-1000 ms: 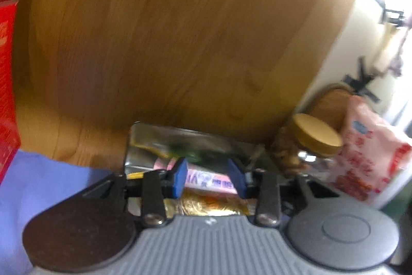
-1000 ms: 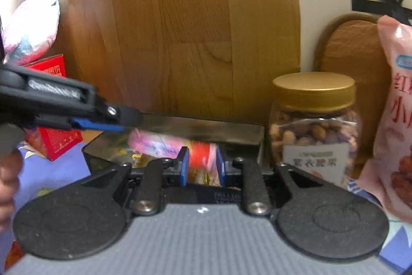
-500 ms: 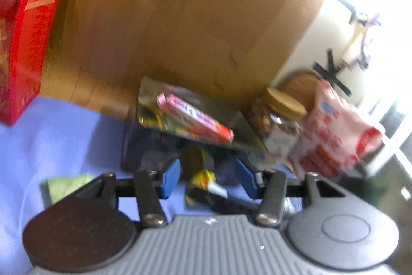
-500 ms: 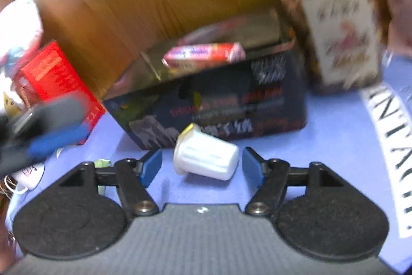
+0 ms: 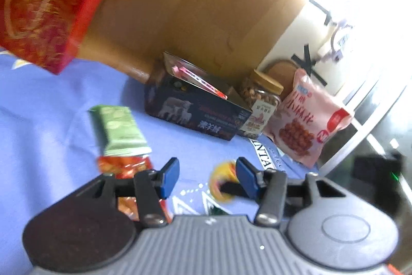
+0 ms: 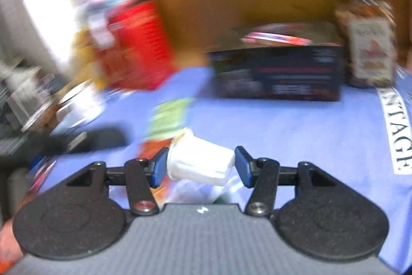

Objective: Organize snacks
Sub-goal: 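Move the left tool to the white yellow-lidded cup and grasp it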

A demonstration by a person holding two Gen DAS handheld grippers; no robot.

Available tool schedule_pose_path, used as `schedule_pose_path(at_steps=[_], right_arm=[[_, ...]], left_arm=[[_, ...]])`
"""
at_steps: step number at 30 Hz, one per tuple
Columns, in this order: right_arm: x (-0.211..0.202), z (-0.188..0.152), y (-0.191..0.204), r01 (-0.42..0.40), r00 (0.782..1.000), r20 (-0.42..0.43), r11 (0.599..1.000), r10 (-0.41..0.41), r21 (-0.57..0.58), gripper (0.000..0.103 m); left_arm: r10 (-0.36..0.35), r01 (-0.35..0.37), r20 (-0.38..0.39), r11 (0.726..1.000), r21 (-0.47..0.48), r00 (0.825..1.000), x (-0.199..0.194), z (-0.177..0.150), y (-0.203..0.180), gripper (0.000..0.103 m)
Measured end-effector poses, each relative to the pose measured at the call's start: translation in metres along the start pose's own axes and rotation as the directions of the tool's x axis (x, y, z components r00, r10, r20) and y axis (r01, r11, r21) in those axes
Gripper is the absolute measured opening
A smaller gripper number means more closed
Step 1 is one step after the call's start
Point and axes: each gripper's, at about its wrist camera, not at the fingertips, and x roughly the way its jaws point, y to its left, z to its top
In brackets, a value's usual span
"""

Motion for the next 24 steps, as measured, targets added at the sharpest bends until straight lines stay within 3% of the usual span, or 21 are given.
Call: schedule_pose_path(at_steps=[4, 9, 13, 16, 19, 24], right_arm=[[-0.008, -0.034, 0.04, -0.084, 0.996, -0.042, 0.985, 0.078, -0.148, 0.057], [0.003, -0.076, 0.065, -0.02, 0.998, -0.063, 0.958, 0.002, -0.285, 0.058], [0.008, -0.087, 0.066, 0.047, 0.998, -0.032, 0.952, -0.059, -0.304, 0.058], [0.007, -0.087, 0.065, 0.044, 0.998, -0.035, 0.955, -0.057, -0.293, 0.058], [-0.008, -0.092, 0.065, 0.045, 0.999, -0.01, 0.955, -0.051, -0.293, 0.067], [-0.02, -0.098, 0.061, 0.057, 0.998, 0.007, 0.955, -0.058, -0.292, 0.067]], left_arm=[[0.019, -0.02, -0.008, 1.0, -0.018, 1.0, -0.024, -0.018, 0.01, 0.05], [0.041, -0.043, -0.071, 0.999, -0.026, 0.997, -0.033, -0.048, 0.014, 0.05], [0.05, -0.055, -0.105, 0.997, -0.044, 0.993, -0.035, -0.066, 0.016, 0.05], [0.055, -0.062, -0.117, 0.996, -0.058, 0.992, -0.04, -0.075, 0.018, 0.05], [0.046, -0.056, -0.115, 0.995, -0.084, 0.992, -0.048, -0.079, 0.022, 0.05], [-0.006, -0.013, -0.12, 0.988, -0.152, 0.993, -0.055, -0.082, 0.03, 0.048]])
